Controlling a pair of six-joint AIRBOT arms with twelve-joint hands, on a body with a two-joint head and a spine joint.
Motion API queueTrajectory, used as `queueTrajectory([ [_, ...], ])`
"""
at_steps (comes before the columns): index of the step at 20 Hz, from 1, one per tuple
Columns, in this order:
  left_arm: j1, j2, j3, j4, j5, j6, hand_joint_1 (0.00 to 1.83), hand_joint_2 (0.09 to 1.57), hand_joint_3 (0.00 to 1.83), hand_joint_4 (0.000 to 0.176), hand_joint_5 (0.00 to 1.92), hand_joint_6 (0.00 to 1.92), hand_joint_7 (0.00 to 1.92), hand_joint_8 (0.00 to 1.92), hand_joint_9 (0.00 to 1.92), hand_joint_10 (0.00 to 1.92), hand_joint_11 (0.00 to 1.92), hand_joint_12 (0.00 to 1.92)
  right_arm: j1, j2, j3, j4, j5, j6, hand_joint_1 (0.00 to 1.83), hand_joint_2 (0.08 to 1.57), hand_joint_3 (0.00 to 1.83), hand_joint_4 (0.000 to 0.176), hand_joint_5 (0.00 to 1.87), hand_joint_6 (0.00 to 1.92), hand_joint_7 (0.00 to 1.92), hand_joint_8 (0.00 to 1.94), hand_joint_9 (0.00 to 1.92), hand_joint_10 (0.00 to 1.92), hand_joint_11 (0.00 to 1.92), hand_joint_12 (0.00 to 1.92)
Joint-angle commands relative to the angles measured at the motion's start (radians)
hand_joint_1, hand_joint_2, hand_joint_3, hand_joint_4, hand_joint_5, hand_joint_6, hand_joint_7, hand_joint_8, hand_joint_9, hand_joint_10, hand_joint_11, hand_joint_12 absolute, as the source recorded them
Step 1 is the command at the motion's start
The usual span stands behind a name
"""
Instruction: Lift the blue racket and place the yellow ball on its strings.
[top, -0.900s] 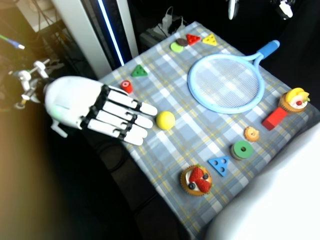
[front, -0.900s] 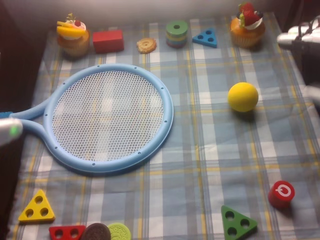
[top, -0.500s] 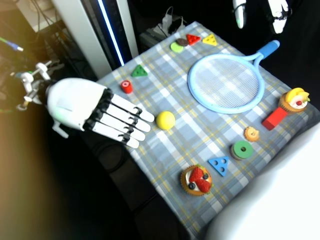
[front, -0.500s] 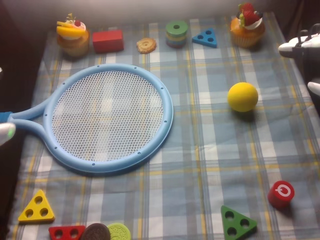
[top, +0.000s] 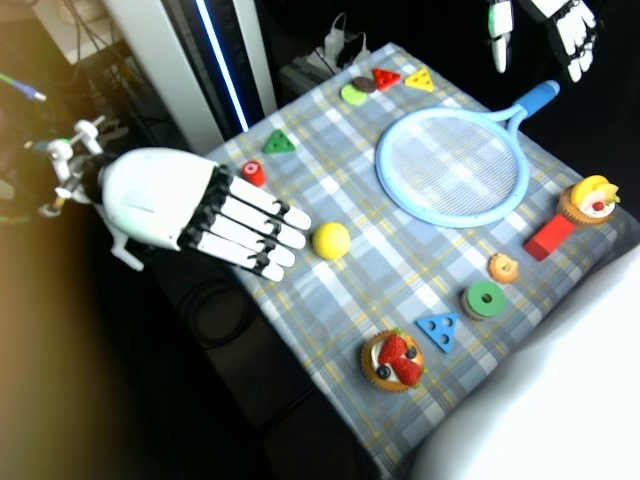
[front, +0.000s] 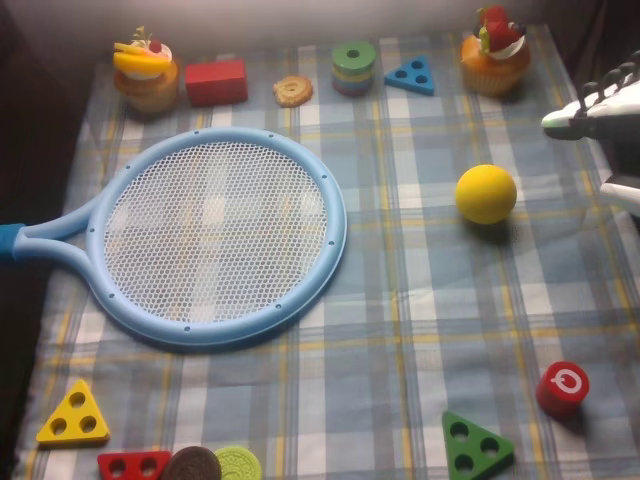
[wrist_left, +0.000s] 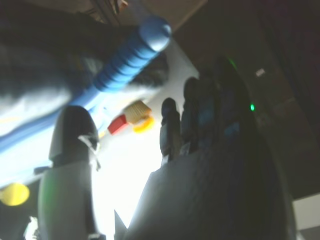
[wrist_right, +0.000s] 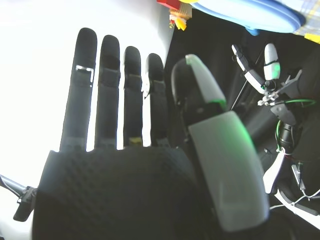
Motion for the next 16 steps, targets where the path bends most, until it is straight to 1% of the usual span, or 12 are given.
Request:
queueTrajectory([
  [1, -0.01, 0.0, 0.018, -0.001, -0.079, 0.006, 0.88, 0.97, 0.0, 0.176, 0.06, 0.0, 0.09, 0.0, 0.04, 0.0, 0.0, 0.11, 0.018, 0.0, 0.004, 0.014, 0.114, 0.004, 0.65, 1.41, 0.01, 0.0, 0.62, 0.01, 0.69, 0.01, 0.68, 0.01, 0.53, 0.39],
  [2, -0.014, -0.004, 0.027, -0.008, -0.065, 0.008, 0.88, 0.96, 0.0, 0.176, 0.05, 0.0, 0.09, 0.0, 0.04, 0.0, 0.0, 0.1, 0.018, 0.0, 0.004, 0.013, 0.113, 0.006, 0.65, 1.41, 0.0, 0.0, 0.62, 0.0, 0.69, 0.0, 0.69, 0.0, 0.52, 0.41],
  [3, -0.018, -0.01, 0.038, -0.019, -0.047, 0.02, 0.89, 0.96, 0.0, 0.176, 0.06, 0.0, 0.1, 0.0, 0.05, 0.0, 0.0, 0.04, 0.018, -0.001, 0.004, 0.009, 0.11, 0.008, 0.65, 1.42, 0.0, 0.0, 0.63, 0.0, 0.7, 0.0, 0.7, 0.0, 0.52, 0.47],
  [4, -0.024, -0.018, 0.048, -0.031, -0.035, 0.043, 0.87, 0.97, 0.0, 0.176, 0.03, 0.0, 0.09, 0.0, 0.02, 0.0, 0.0, 0.01, 0.018, -0.002, 0.004, 0.006, 0.108, 0.01, 0.67, 1.41, 0.0, 0.0, 0.64, 0.0, 0.71, 0.0, 0.72, 0.0, 0.53, 0.49],
  [6, -0.037, -0.032, 0.07, -0.045, -0.004, 0.063, 0.93, 0.96, 0.0, 0.176, 0.09, 0.02, 0.13, 0.01, 0.01, 0.0, 0.0, 0.0, 0.018, -0.004, 0.004, 0.004, 0.105, 0.012, 0.68, 1.42, 0.0, 0.0, 0.66, 0.01, 0.72, 0.01, 0.74, 0.01, 0.56, 0.5],
  [7, -0.047, -0.039, 0.079, -0.048, 0.011, 0.067, 0.93, 0.95, 0.0, 0.176, 0.12, 0.03, 0.13, 0.01, 0.03, 0.01, 0.0, 0.0, 0.018, -0.005, 0.004, 0.003, 0.105, 0.012, 0.71, 1.42, 0.0, 0.0, 0.67, 0.01, 0.73, 0.01, 0.75, 0.01, 0.57, 0.5],
  [8, -0.061, -0.051, 0.091, -0.052, 0.029, 0.088, 0.93, 0.93, 0.0, 0.176, 0.12, 0.02, 0.12, 0.0, 0.06, 0.02, 0.0, 0.0, 0.018, -0.005, 0.005, 0.002, 0.104, 0.012, 0.69, 1.42, 0.0, 0.0, 0.67, 0.0, 0.73, 0.0, 0.77, 0.01, 0.58, 0.51],
  [10, -0.115, -0.086, 0.121, -0.074, 0.076, 0.188, 0.94, 0.91, 0.0, 0.176, 0.15, 0.01, 0.11, 0.0, 0.06, 0.01, 0.0, 0.0, 0.017, -0.005, 0.005, 0.002, 0.104, 0.012, 0.66, 1.43, 0.0, 0.0, 0.68, 0.01, 0.74, 0.0, 0.78, 0.01, 0.58, 0.51],
  [11, -0.145, -0.109, 0.145, -0.09, 0.11, 0.234, 0.88, 0.93, 0.01, 0.176, 0.1, 0.0, 0.1, 0.0, 0.01, 0.0, 0.0, 0.0, 0.015, -0.006, 0.005, 0.001, 0.104, 0.012, 0.66, 1.43, 0.0, 0.0, 0.68, 0.0, 0.75, 0.0, 0.77, 0.01, 0.58, 0.51],
  [12, -0.157, -0.12, 0.158, -0.099, 0.124, 0.251, 0.91, 0.92, 0.0, 0.176, 0.11, 0.01, 0.13, 0.01, 0.02, 0.01, 0.0, 0.0, 0.013, -0.007, 0.005, 0.001, 0.104, 0.012, 0.68, 1.43, 0.0, 0.0, 0.68, 0.0, 0.73, 0.0, 0.74, 0.0, 0.55, 0.49],
  [14, -0.174, -0.143, 0.187, -0.125, 0.151, 0.29, 0.89, 0.94, 0.01, 0.176, 0.01, 0.0, 0.16, 0.02, 0.05, 0.02, 0.0, 0.0, 0.013, -0.011, 0.006, -0.005, 0.104, 0.012, 0.65, 1.43, 0.0, 0.0, 0.7, 0.01, 0.75, 0.0, 0.75, 0.0, 0.56, 0.47],
  [16, -0.179, -0.152, 0.208, -0.152, 0.179, 0.318, 0.93, 0.95, 0.01, 0.176, 0.03, 0.01, 0.18, 0.02, 0.06, 0.01, 0.0, 0.0, 0.013, -0.015, 0.009, -0.008, 0.104, 0.015, 0.64, 1.42, 0.0, 0.0, 0.71, 0.0, 0.76, 0.01, 0.75, 0.0, 0.55, 0.45],
])
